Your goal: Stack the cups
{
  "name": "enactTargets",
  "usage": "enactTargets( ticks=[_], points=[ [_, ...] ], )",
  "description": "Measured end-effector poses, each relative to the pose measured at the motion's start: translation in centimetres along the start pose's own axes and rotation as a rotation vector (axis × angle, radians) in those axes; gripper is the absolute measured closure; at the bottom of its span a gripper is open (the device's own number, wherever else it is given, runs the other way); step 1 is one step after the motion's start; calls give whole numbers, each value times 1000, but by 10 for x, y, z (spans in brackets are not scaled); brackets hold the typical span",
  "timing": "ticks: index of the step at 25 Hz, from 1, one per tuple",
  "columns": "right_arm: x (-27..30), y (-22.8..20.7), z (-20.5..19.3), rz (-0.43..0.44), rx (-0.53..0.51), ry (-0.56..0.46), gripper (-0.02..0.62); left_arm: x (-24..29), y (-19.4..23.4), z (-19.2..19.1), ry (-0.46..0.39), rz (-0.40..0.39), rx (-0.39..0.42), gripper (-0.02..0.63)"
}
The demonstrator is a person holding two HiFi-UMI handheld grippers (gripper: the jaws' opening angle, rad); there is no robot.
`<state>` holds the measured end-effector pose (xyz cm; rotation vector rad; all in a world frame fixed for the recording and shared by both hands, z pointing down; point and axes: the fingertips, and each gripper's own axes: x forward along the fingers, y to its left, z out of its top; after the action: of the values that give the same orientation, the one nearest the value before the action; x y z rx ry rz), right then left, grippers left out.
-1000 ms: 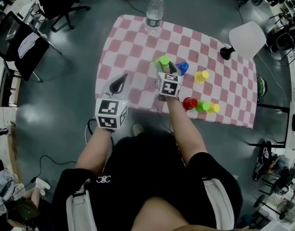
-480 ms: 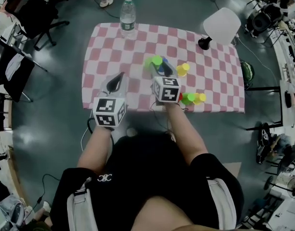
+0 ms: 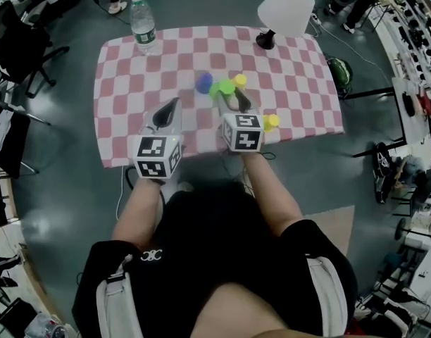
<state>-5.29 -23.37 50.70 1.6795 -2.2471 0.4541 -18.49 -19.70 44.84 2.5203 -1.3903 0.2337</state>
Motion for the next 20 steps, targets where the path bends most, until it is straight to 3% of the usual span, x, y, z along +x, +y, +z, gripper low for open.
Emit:
enactTargets(
  ticks=[8,20],
  points=[
    [-35,-45,-31,-92,27,44,397,25,-40,-3,26,-95,11,607],
    [-60,-54,-83,-99,-5,113,397,36,-73,-20,76,-148,10,607]
  ],
)
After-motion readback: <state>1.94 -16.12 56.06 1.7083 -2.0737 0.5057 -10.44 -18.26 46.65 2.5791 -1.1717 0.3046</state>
